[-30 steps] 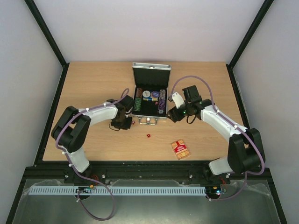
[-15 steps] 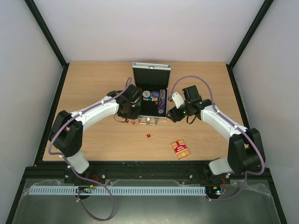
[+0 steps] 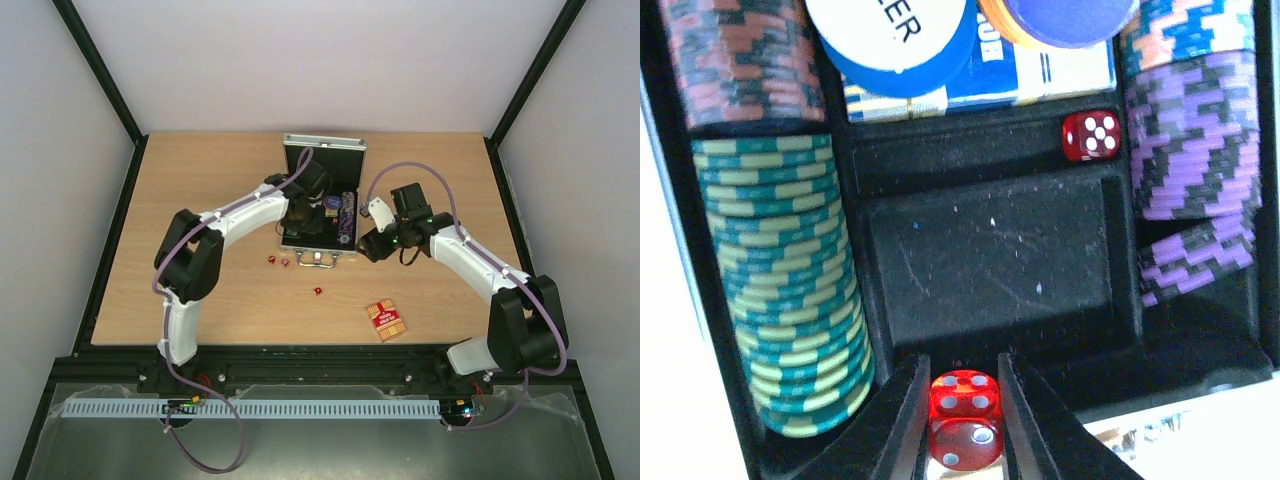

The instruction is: Pack up texas hold em set

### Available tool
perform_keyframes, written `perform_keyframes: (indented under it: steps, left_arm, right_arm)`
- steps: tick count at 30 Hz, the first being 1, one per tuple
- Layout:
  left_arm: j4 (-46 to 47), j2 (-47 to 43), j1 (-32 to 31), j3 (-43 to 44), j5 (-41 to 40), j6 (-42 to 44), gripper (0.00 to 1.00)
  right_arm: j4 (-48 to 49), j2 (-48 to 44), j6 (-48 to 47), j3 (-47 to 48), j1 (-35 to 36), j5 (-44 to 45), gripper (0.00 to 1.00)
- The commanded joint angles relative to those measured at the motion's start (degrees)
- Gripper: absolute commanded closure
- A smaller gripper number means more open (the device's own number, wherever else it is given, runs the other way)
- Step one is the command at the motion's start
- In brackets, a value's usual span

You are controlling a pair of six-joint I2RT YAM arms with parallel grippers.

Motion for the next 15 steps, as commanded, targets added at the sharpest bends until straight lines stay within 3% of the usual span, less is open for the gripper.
perform_keyframes:
  steps: [1,15]
  left_arm:
    - [-1.6,3.3,-0.3,4.6,-1.8,1.5,0.81]
    - [-4.0,13.4,1.1,15.7,-6.2,3.1,0.82]
  right_arm:
    - [-2.0,-0.8,-0.7,-0.4,-0.2,-0.9,0.29]
    - [-2.0,-0.7,-0.7,-0.4,-0.2,-0.6,0.29]
